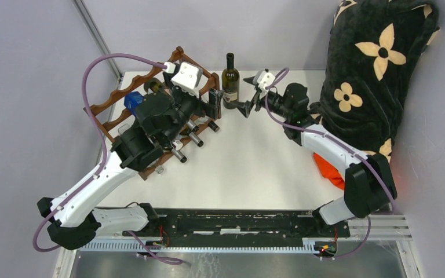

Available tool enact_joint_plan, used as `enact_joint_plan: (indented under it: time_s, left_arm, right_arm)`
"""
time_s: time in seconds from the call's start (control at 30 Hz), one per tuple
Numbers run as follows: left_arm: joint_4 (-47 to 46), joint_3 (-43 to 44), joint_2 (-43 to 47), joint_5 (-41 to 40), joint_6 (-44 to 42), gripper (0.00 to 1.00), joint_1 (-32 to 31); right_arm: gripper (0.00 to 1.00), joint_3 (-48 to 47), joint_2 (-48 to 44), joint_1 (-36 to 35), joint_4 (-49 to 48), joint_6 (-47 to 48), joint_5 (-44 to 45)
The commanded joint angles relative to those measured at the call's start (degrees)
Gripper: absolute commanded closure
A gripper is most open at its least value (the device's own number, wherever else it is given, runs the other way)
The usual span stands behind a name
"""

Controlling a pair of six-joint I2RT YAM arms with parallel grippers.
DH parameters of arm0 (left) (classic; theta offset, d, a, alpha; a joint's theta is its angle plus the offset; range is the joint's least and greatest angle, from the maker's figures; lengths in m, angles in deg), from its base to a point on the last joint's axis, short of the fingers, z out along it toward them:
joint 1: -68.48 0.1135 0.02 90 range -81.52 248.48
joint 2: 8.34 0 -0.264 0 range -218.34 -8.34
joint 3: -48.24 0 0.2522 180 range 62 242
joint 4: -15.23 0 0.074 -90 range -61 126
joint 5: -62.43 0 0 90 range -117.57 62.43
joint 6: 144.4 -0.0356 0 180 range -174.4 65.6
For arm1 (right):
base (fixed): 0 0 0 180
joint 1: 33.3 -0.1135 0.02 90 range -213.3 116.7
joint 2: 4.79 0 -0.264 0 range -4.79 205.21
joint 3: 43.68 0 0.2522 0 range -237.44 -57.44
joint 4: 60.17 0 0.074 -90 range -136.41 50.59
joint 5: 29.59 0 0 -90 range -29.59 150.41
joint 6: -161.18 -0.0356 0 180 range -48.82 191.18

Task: Put the wine bottle on the wine rack
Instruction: Pick up the wine bottle from the center of the board.

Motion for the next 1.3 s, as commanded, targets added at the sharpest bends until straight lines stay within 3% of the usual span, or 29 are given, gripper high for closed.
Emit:
enact_joint_plan:
  time_s: [0.0,0.17,0.6,0.77,0.97,1.1,1.27]
  left_arm:
    - [-5.4,-1.6,-0.7,0.1,3.7,0.00,0.1]
    - [-5.3,-1.3,-2.6,0.1,3.5,0.00,0.1]
    - [-4.2,-0.8,-2.0,-2.3,3.8,0.00,0.1]
    - [-4.9,-1.0,-2.4,-2.6,4.1,0.00,0.1]
    - [-4.2,-0.5,-2.7,-1.9,5.2,0.00,0.1]
    - [-4.3,-3.4,-1.4,-1.6,8.8,0.00,0.1]
    - [-3.5,-4.5,-0.2,-2.2,10.6,0.00,0.1]
  right_arm:
    - [0.02,-10.0,5.9,3.7,2.4,2.1,-1.4]
    - [0.02,-17.6,13.9,4.3,4.4,5.3,-1.8]
    - [0.02,-31.9,27.6,4.2,1.5,-3.8,9.9]
    - [0.07,-37.9,32.7,4.3,1.2,-5.5,10.2]
    - [0.23,-50.1,42.0,4.2,1.3,-7.2,9.0]
    - [0.36,-53.0,45.0,4.1,-2.4,-7.4,7.4]
    - [0.68,-56.7,47.3,4.3,-0.6,-5.4,9.0]
